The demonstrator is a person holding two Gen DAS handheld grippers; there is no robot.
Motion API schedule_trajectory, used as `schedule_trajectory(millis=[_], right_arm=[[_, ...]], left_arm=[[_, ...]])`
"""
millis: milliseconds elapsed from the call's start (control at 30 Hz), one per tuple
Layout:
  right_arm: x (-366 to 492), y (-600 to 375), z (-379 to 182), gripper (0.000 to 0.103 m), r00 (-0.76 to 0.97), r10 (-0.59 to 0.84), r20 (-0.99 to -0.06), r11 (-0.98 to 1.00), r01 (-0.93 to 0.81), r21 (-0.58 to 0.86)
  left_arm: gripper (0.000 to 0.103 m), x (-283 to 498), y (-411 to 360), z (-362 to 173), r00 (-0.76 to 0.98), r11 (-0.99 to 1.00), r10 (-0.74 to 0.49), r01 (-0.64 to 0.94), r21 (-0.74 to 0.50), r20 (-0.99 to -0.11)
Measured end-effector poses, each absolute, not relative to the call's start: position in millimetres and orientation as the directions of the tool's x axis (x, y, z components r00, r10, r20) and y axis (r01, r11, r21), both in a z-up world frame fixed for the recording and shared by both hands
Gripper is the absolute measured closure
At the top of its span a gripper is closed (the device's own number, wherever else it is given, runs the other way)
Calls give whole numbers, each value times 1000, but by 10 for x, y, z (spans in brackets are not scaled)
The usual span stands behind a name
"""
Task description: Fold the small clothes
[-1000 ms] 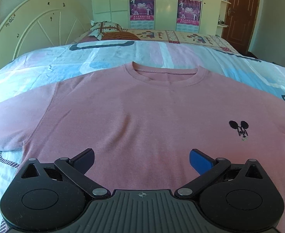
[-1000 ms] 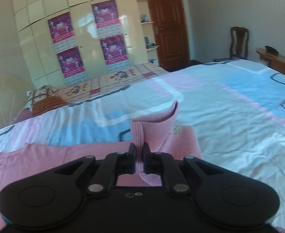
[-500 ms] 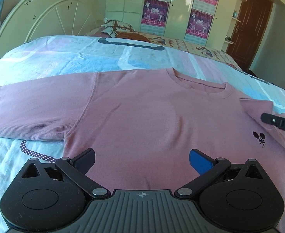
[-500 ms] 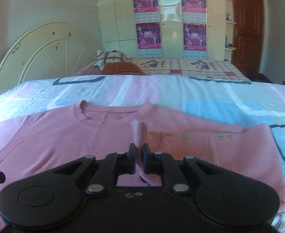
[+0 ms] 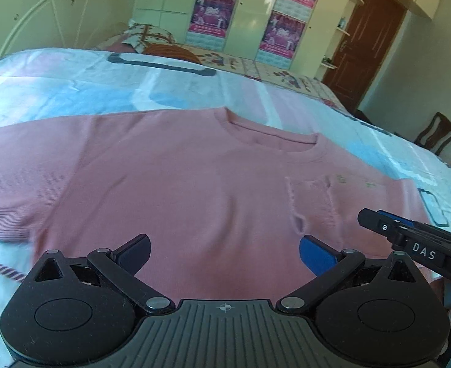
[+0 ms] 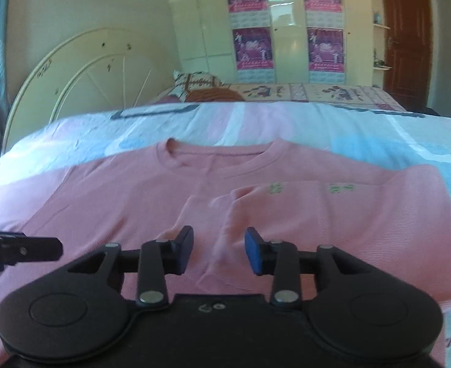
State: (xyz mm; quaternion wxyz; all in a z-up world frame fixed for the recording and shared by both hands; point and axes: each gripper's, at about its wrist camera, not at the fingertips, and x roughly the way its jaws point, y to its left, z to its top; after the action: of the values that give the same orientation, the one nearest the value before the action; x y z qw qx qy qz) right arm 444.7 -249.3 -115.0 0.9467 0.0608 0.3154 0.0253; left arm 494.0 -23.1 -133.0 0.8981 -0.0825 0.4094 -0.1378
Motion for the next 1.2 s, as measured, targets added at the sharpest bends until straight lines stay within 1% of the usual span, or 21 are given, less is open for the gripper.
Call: schedule_trajectory(millis=[100,167,200,233,267,300,333,367,400,433,533,633,667,733,867,1000,1100,1133,1167,1200], right_arm=[[4289,-2906,-1030,78,823,29,-567,980,88,178],[4149,-3152,-963,79,832,-55,-552,972,170,160],[4115,-3303,-939,79,828,-106,-550,960,229,161],[4042,-3435,-917,80,826,-140,-547,946,274,172],[3969,-3578,-906,80,820,-178,-545,928,324,185],[3897,-3720,-904,80,809,-214,-548,906,374,197],[3832,-3874,-916,80,793,-247,-557,881,423,213],[3769,-3983,-924,80,782,-266,-563,860,457,229],[3712,-4097,-953,81,771,-284,-570,835,491,249],[3667,-4194,-999,81,760,-298,-578,810,522,268],[3608,-4346,-1092,83,731,-317,-605,765,574,292],[3613,-4369,-1145,83,732,-306,-608,757,575,311],[3633,-4355,-1155,83,735,-298,-609,761,568,314],[3653,-4327,-1149,83,743,-276,-609,775,547,316],[3729,-4238,-1163,83,751,-225,-621,803,504,319],[3841,-4102,-1136,83,761,-176,-625,847,440,298],[3928,-3980,-1135,83,765,-120,-633,886,370,280],[3974,-3939,-1169,83,753,-97,-651,898,348,269],[4041,-3897,-1228,83,721,-87,-688,910,339,239],[4110,-3851,-1303,89,678,-93,-729,922,335,195]], left_arm=[[1,5148,-598,-1394,591,922,-386,234,-307,-708],[1,5285,-827,-1464,561,921,-387,262,-287,-732],[7,5342,-922,-1492,549,921,-387,274,-277,-741],[17,5382,-1012,-1520,538,921,-382,284,-265,-752],[43,5433,-1089,-1563,519,925,-370,284,-253,-770],[52,5457,-1148,-1588,523,932,-350,277,-234,-777],[56,5459,-1199,-1587,540,933,-345,288,-217,-768],[80,5467,-1249,-1586,538,927,-355,310,-212,-764],[98,5476,-1273,-1566,538,922,-365,319,-217,-759],[98,5467,-1267,-1514,555,922,-372,315,-226,-744],[98,5319,-1141,-1218,667,921,-387,318,-227,-636],[98,5233,-893,-1035,736,939,-343,279,-199,-583],[98,5238,-795,-1032,745,946,-324,263,-189,-583],[98,5290,-610,-1107,736,956,-294,225,-189,-610],[98,5341,-521,-1331,715,964,-262,220,-148,-648],[98,5333,-445,-1354,733,960,-279,201,-194,-621],[98,5349,-387,-1399,740,965,-260,182,-187,-621],[98,5371,-358,-1431,738,966,-257,178,-188,-624],[98,5388,-333,-1464,732,965,-260,177,-193,-629],[98,5402,-321,-1491,724,967,-254,168,-192,-641]])
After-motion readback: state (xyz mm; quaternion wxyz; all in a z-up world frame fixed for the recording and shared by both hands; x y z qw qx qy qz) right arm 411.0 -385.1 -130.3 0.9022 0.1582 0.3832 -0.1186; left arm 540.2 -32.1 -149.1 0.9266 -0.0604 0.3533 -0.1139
